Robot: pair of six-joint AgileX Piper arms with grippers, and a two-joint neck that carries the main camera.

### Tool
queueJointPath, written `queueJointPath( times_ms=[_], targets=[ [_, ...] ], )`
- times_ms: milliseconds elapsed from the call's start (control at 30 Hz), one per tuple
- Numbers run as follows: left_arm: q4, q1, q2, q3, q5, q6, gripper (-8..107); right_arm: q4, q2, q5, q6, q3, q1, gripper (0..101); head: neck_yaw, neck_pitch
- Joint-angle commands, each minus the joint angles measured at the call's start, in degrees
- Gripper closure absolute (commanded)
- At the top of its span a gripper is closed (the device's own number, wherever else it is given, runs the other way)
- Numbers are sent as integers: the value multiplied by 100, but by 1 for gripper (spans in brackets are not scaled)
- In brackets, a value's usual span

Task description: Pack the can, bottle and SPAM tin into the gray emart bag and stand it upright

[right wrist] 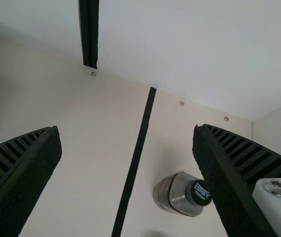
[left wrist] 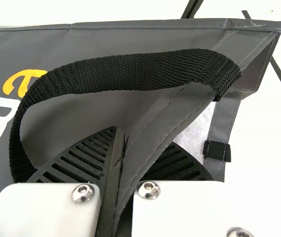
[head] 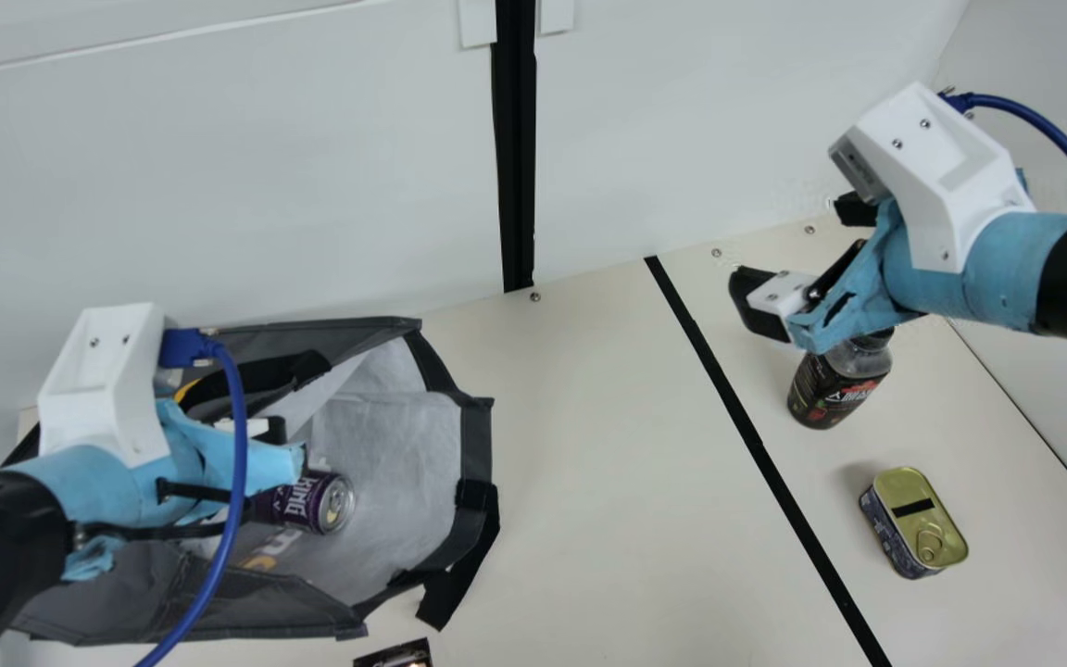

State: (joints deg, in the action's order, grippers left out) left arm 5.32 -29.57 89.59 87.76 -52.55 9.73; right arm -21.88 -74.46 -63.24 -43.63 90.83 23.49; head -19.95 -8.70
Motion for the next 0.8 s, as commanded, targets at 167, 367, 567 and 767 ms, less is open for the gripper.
queueJointPath(
  times_ms=[167, 367, 567, 767],
  targets=[
    [0, 0, 0, 0, 0, 0, 107, 631, 163, -105, 493, 96, 55, 6, -5, -130],
    [0, 0, 0, 0, 0, 0, 107, 1363, 382, -232, 1299, 109, -69, 6, -5, -130],
    [0, 0, 0, 0, 0, 0, 107, 2159, 640, -451, 2241, 75, -399, 6, -5, -130],
    [0, 0, 0, 0, 0, 0, 107, 2845, 878, -666, 3094, -45, -792, 6, -5, -130]
  ],
)
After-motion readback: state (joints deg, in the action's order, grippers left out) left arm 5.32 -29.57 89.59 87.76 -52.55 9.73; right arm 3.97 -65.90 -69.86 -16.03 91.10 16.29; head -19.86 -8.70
